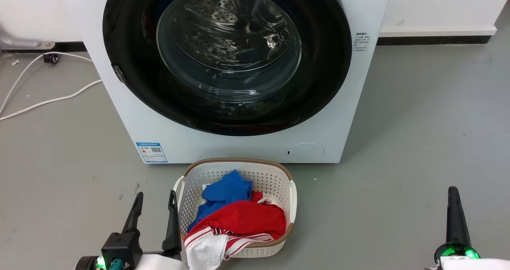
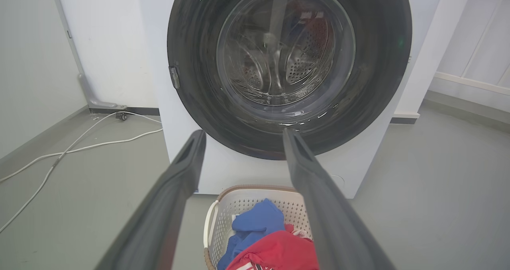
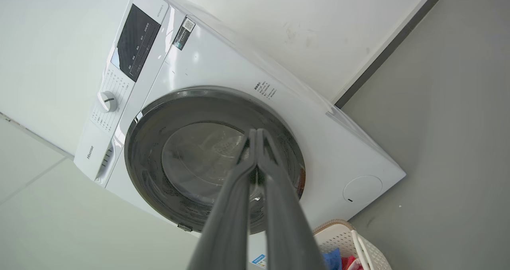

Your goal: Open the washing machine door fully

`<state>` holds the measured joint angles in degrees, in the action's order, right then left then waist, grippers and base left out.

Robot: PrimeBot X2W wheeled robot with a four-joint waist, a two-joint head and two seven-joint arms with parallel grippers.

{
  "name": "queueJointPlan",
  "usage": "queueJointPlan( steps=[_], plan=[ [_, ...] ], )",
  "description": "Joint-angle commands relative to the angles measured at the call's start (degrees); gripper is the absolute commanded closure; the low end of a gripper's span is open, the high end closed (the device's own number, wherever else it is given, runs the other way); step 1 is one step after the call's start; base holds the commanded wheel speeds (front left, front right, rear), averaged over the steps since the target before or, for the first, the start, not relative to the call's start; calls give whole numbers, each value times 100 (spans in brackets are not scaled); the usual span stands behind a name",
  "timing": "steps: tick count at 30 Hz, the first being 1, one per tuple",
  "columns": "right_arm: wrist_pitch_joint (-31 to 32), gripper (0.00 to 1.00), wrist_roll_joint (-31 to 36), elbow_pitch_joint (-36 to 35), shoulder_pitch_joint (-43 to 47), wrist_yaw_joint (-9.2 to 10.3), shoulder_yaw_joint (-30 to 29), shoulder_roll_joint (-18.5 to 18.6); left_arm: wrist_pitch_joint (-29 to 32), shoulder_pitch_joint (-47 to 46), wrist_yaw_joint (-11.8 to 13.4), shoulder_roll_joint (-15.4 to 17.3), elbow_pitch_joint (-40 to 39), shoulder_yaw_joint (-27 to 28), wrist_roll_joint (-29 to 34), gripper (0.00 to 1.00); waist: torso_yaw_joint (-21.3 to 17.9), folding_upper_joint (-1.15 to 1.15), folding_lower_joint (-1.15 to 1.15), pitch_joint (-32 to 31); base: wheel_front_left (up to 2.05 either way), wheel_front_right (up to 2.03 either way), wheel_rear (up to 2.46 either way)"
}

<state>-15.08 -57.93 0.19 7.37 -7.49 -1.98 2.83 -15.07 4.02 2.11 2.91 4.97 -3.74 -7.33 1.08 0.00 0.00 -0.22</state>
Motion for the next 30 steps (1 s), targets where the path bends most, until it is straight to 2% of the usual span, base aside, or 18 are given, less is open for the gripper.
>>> queueJointPlan(
  steps=[1, 4, 8, 15, 19, 30],
  plan=[
    [-13, 100, -691, -49, 80, -1, 74, 7, -17, 53, 14, -2, 8, -2, 8, 0, -4, 0, 0, -3, 0, 0, 0],
    [-13, 100, -1421, -136, 121, -1, 120, 32, -16, 49, 3, -2, 9, 2, 12, 0, -6, 0, 0, -1, 0, 0, 0],
    [148, 100, -2370, -261, 206, -1, 233, 273, -17, 31, -6, -2, 13, 7, 24, 0, -6, 0, 0, 9, 0, 0, 0],
    [908, 100, -3601, -482, 334, -1, 98, 412, -16, 21, 10, -2, 13, 4, 45, 0, 12, 0, 0, 21, 0, 0, 0],
    [1229, 100, -3816, -512, 370, -1, -134, 339, -16, 22, 18, -2, 13, -3, 42, 0, 34, 0, 0, 22, 0, 0, 0],
    [1679, 100, -3633, -378, 223, -1, -490, 129, -16, -31, 57, -2, -76, 9, 95, 0, 132, 0, 0, 43, 0, 0, 0]
  ],
)
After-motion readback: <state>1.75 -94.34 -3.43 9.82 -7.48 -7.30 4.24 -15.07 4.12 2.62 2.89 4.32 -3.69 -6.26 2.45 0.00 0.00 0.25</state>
